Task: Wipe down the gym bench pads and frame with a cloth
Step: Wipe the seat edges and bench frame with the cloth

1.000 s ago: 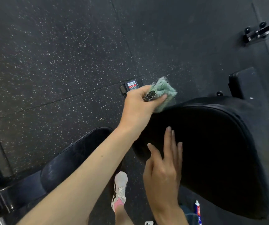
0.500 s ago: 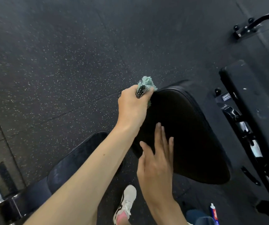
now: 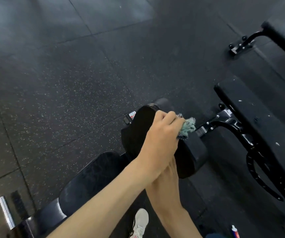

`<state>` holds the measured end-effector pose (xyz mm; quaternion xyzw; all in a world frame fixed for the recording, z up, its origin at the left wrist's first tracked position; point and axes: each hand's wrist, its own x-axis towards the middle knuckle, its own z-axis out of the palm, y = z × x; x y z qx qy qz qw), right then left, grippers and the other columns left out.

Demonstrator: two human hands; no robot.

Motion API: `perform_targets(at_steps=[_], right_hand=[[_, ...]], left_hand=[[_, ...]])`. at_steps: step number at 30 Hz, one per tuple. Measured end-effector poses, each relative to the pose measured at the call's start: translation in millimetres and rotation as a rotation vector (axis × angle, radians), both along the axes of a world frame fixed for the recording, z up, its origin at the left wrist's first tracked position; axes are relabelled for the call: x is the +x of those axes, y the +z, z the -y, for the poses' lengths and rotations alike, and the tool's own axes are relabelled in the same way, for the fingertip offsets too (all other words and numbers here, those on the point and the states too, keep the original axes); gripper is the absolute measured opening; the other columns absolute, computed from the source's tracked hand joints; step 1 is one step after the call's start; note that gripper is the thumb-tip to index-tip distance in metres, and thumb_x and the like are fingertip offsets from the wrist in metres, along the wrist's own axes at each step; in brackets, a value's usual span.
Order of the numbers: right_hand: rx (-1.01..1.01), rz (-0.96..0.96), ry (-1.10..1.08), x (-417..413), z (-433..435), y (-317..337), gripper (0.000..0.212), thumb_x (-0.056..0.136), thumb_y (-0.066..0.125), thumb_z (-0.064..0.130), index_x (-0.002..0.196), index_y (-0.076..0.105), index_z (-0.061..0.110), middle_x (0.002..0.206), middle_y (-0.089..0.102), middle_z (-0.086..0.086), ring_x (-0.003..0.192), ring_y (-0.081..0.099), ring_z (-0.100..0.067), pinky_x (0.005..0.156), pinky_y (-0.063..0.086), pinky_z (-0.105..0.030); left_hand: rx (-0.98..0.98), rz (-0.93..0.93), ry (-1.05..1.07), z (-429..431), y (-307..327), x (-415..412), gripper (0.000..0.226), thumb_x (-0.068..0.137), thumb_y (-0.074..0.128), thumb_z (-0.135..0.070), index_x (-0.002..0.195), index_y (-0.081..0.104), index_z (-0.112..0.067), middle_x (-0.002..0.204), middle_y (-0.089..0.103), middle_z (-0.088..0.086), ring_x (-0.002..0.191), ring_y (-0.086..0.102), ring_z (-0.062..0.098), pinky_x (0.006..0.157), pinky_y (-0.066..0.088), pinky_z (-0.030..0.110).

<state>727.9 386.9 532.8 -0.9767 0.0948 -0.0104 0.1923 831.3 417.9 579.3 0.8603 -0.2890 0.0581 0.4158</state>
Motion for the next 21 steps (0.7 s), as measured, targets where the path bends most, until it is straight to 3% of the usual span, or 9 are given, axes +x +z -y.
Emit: perform_targets(at_steps=[2, 5, 7, 10, 13, 16, 19, 21], right_hand=[[-0.046, 0.065, 0.011, 0, 3, 8, 0.033, 0.077, 0.068, -0.001, 0.109, 0.067, 0.003, 0.130, 0.058, -0.021, 0.126, 0.049, -0.033, 0.109, 0.037, -0.049], [-0.059, 0.200, 0.003, -5, 10, 23, 0.026, 0.074, 0.072, -0.004, 0.098, 0.070, 0.008, 0.139, 0.050, -0.020, 0.132, 0.038, -0.027, 0.114, 0.030, -0.040], [-0.078, 0.271, -0.042, -11, 17, 27, 0.029, 0.070, 0.076, -0.005, 0.096, 0.073, 0.007, 0.133, 0.056, -0.019, 0.128, 0.043, -0.025, 0.110, 0.036, -0.040], [-0.057, 0.389, -0.071, -18, 29, 31, 0.030, 0.071, 0.072, -0.010, 0.097, 0.073, 0.006, 0.122, 0.061, -0.016, 0.119, 0.047, -0.024, 0.103, 0.042, -0.038], [0.012, 0.483, -0.204, -24, 42, 34, 0.026, 0.081, 0.061, -0.001, 0.104, 0.064, 0.012, 0.117, 0.051, -0.008, 0.109, 0.046, -0.022, 0.086, 0.049, -0.043], [0.207, 0.493, -0.405, -26, 59, 35, 0.048, 0.075, 0.076, 0.001, 0.109, 0.046, 0.019, 0.124, 0.042, -0.005, 0.111, 0.040, -0.021, 0.084, 0.048, -0.051], [0.352, 0.415, -0.438, -27, 76, 33, 0.073, 0.069, 0.084, 0.011, 0.121, 0.036, 0.024, 0.138, 0.033, -0.001, 0.124, 0.031, -0.010, 0.102, 0.040, -0.051], [0.441, 0.290, -0.436, -27, 85, 34, 0.092, 0.068, 0.086, 0.018, 0.138, 0.025, 0.027, 0.139, 0.032, 0.007, 0.124, 0.027, -0.002, 0.110, 0.033, -0.044]], left_hand=[[-0.076, -0.147, -0.023, -7, 9, 17, 0.017, 0.076, 0.068, 0.001, 0.092, 0.069, -0.006, 0.088, 0.062, 0.004, 0.085, 0.051, 0.023, 0.074, 0.036, 0.025], [-0.076, -0.170, 0.138, -9, 22, 45, 0.015, 0.083, 0.066, -0.001, 0.096, 0.069, -0.008, 0.091, 0.058, -0.001, 0.088, 0.047, 0.018, 0.072, 0.032, 0.023], [0.007, -0.100, 0.168, 0, 19, 47, 0.027, 0.081, 0.065, 0.005, 0.105, 0.068, -0.006, 0.097, 0.060, 0.004, 0.092, 0.041, 0.016, 0.077, 0.033, 0.020], [0.080, -0.011, 0.113, 17, 7, 27, 0.035, 0.069, 0.069, 0.012, 0.100, 0.068, -0.004, 0.092, 0.062, 0.005, 0.090, 0.038, 0.014, 0.079, 0.033, 0.019], [0.069, 0.027, 0.042, 30, 2, -1, 0.038, 0.063, 0.068, 0.013, 0.096, 0.067, -0.005, 0.088, 0.062, 0.003, 0.086, 0.040, 0.016, 0.078, 0.037, 0.024], [0.075, 0.010, 0.016, 32, 3, -16, 0.041, 0.065, 0.067, 0.011, 0.102, 0.068, -0.007, 0.092, 0.062, 0.000, 0.086, 0.040, 0.015, 0.078, 0.039, 0.026], [0.083, -0.132, -0.044, 27, 15, -15, 0.029, 0.076, 0.069, 0.003, 0.102, 0.069, -0.010, 0.086, 0.055, -0.010, 0.083, 0.036, 0.007, 0.075, 0.036, 0.020], [0.062, -0.224, -0.058, 25, 27, -11, 0.019, 0.082, 0.070, -0.006, 0.100, 0.070, -0.013, 0.084, 0.054, -0.012, 0.083, 0.045, 0.010, 0.076, 0.039, 0.025]])
